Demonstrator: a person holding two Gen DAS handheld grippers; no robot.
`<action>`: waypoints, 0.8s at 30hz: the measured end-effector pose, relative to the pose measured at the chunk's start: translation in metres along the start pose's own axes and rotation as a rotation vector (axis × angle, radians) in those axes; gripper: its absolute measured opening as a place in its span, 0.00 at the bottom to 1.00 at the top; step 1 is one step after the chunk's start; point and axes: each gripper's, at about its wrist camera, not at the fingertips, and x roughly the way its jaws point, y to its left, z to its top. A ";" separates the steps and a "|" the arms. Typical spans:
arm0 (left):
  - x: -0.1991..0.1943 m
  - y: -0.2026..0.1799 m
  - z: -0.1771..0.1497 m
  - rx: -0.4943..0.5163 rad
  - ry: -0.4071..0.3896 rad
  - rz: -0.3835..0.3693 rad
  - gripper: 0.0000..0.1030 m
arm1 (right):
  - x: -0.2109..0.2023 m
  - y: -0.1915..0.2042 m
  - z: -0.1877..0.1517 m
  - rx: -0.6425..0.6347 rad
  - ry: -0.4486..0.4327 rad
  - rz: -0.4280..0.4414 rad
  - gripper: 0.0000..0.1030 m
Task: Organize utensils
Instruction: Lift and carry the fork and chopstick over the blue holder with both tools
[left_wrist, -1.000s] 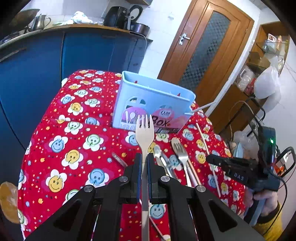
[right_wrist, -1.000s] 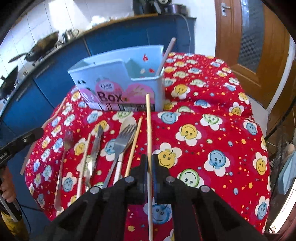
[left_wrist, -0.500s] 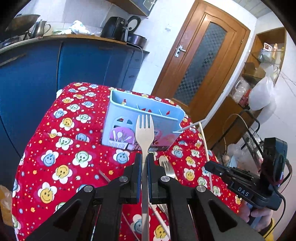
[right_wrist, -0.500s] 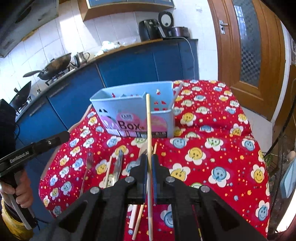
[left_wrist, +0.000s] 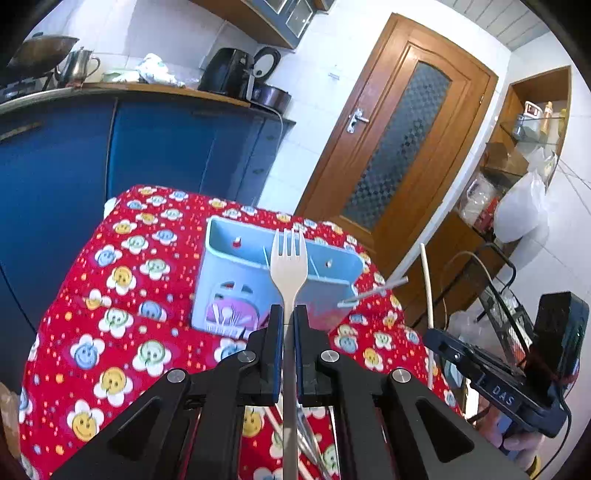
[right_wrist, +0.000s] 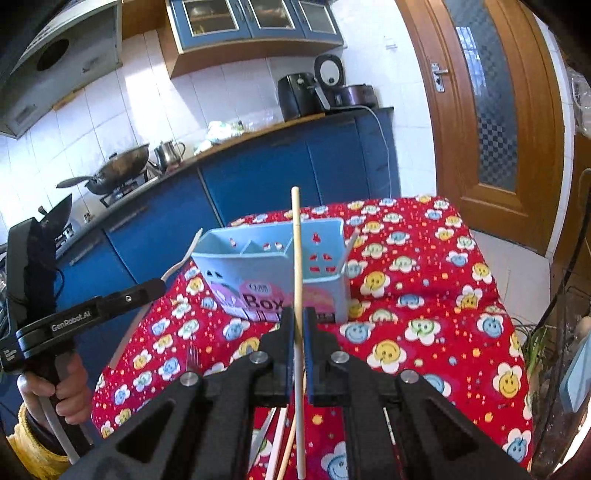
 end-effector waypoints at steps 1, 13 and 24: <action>0.001 0.000 0.003 -0.002 -0.008 -0.001 0.05 | -0.001 0.000 0.002 -0.003 -0.012 0.003 0.06; 0.022 -0.002 0.029 -0.004 -0.124 0.023 0.05 | 0.004 0.000 0.019 -0.008 -0.071 0.019 0.06; 0.043 -0.002 0.045 0.010 -0.273 0.014 0.05 | 0.015 -0.010 0.038 0.018 -0.120 0.044 0.06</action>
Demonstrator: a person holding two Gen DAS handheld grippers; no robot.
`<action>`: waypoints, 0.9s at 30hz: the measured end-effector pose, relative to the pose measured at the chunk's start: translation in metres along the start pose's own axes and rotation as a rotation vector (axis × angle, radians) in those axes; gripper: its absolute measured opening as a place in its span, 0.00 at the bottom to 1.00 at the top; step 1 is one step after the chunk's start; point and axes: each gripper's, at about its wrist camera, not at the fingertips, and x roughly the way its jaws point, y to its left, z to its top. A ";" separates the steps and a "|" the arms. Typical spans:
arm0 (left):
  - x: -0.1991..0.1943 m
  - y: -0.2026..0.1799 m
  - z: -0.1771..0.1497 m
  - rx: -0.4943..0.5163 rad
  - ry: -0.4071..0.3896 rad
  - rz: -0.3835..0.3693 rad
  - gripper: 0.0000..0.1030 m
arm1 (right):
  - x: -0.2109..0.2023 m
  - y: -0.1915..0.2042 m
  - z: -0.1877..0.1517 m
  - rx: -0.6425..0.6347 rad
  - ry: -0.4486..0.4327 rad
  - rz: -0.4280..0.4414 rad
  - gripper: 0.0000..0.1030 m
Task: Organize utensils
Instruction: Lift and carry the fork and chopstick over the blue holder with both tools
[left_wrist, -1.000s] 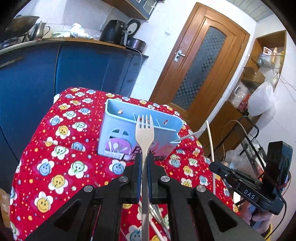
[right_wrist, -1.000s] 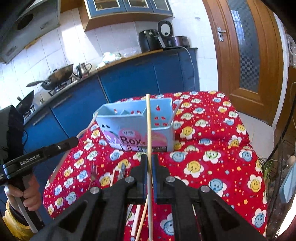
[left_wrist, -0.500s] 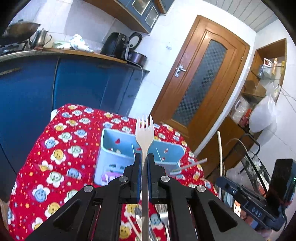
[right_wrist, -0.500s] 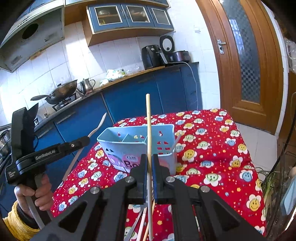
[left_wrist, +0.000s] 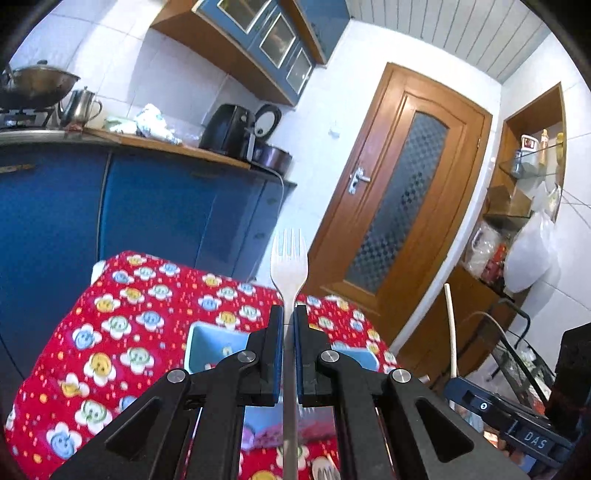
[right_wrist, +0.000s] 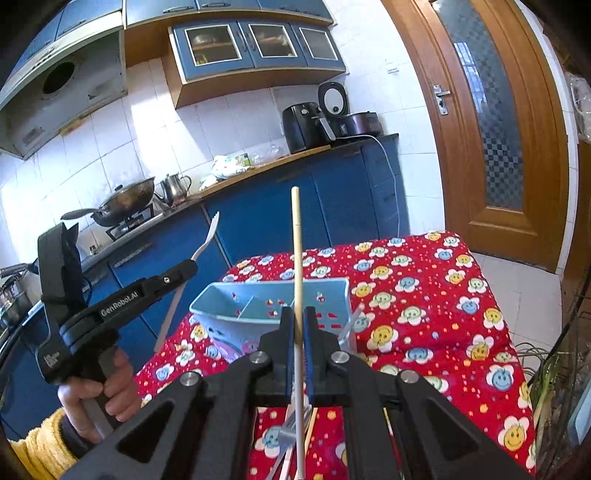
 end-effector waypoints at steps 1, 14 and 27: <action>0.002 0.000 0.002 0.006 -0.026 0.009 0.05 | 0.003 -0.001 0.002 0.002 -0.005 0.003 0.06; 0.045 0.000 -0.004 0.147 -0.249 0.262 0.05 | 0.051 -0.008 0.032 0.023 -0.083 0.049 0.06; 0.055 -0.008 -0.026 0.247 -0.353 0.395 0.05 | 0.114 -0.016 0.032 -0.028 -0.168 -0.001 0.06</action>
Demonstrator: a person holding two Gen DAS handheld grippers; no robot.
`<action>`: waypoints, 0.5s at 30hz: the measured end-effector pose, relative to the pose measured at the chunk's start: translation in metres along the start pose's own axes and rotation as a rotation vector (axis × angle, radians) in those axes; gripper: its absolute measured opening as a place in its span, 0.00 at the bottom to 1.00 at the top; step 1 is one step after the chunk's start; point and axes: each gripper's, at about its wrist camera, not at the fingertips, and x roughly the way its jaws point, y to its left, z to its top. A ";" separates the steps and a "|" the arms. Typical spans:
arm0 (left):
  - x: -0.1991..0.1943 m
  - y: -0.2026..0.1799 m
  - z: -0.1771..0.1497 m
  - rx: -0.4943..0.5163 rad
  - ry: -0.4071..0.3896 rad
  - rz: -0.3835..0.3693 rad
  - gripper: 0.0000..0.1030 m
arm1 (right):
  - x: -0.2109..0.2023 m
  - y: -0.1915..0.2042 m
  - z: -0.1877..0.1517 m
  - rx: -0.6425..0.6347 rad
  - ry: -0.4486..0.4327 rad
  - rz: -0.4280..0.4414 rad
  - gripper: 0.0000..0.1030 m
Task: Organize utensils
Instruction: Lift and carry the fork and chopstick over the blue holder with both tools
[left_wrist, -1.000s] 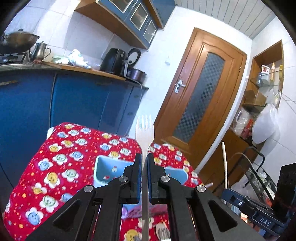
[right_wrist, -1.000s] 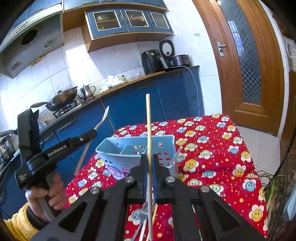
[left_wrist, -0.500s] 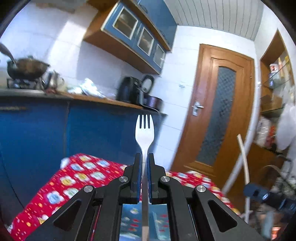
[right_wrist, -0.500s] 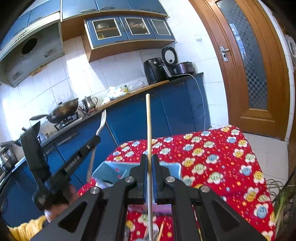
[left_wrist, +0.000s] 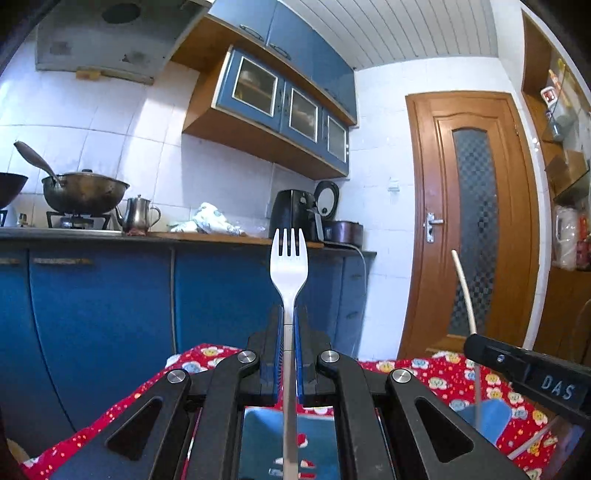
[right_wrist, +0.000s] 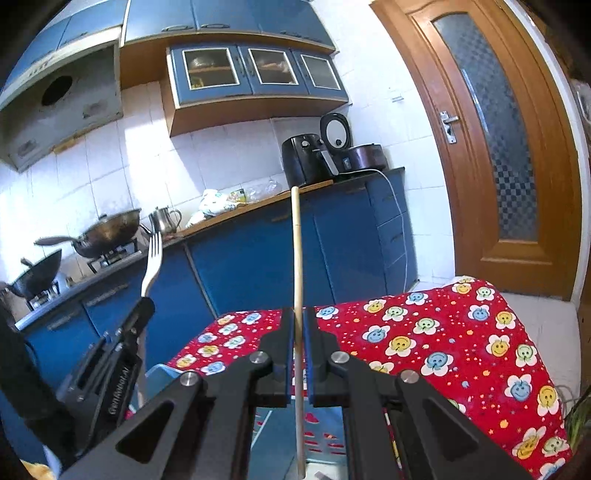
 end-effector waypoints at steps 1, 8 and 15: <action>0.000 -0.001 -0.003 0.009 0.004 0.004 0.05 | 0.002 0.001 -0.002 -0.008 0.005 -0.001 0.06; -0.002 0.003 -0.008 0.012 0.076 -0.006 0.05 | -0.001 0.004 -0.015 -0.037 0.045 -0.006 0.06; -0.009 0.007 -0.008 0.008 0.121 -0.051 0.05 | -0.008 0.012 -0.025 -0.077 0.102 -0.007 0.06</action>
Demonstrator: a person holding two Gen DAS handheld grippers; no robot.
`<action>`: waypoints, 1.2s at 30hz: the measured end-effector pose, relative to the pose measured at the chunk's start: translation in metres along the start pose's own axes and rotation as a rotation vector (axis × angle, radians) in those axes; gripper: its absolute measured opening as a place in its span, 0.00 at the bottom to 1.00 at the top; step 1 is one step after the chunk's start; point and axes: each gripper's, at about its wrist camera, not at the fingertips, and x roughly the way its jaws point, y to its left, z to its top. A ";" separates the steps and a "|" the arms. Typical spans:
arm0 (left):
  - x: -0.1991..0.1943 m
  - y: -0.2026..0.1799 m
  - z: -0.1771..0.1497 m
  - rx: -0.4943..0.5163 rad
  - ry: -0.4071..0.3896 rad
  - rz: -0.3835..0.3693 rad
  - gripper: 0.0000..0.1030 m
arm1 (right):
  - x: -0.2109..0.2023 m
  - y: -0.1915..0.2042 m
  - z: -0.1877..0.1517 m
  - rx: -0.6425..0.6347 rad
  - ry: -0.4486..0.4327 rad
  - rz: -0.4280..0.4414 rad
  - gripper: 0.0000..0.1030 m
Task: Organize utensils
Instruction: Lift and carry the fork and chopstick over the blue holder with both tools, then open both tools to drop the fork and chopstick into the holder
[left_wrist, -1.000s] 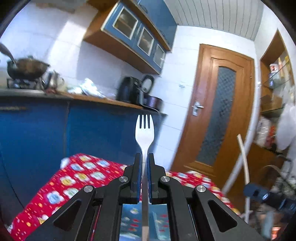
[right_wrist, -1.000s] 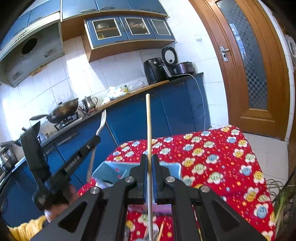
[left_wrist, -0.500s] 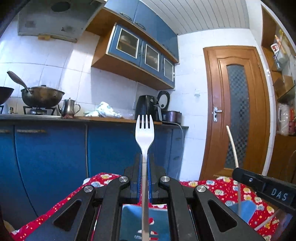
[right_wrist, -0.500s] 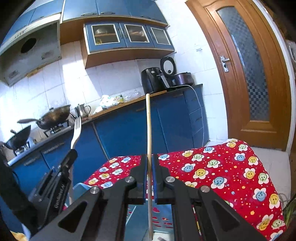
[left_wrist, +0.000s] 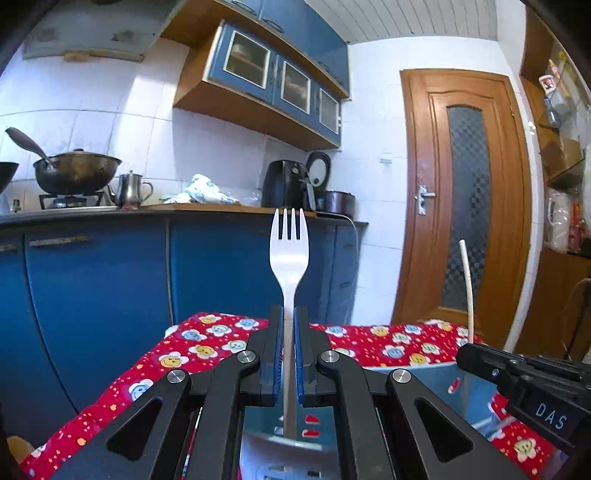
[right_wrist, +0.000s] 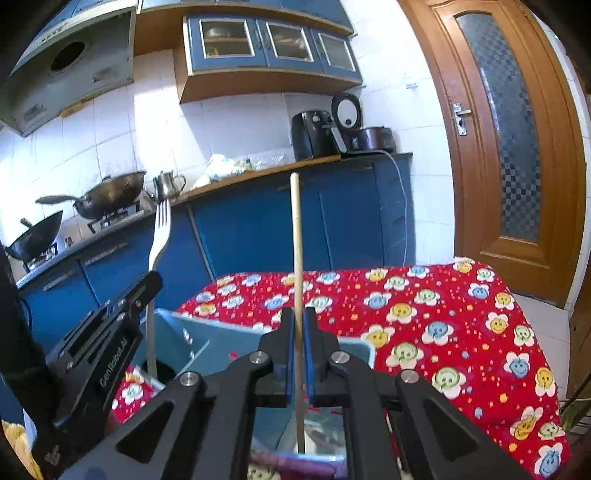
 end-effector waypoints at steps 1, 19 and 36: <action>-0.002 0.001 0.001 -0.001 0.009 -0.013 0.05 | -0.001 0.001 -0.001 -0.006 0.005 -0.001 0.06; -0.019 0.017 -0.007 -0.024 0.171 -0.135 0.05 | -0.013 0.009 -0.011 -0.019 0.077 0.017 0.07; -0.059 -0.001 0.006 0.078 0.264 -0.252 0.16 | -0.057 0.010 -0.001 0.077 0.003 0.032 0.35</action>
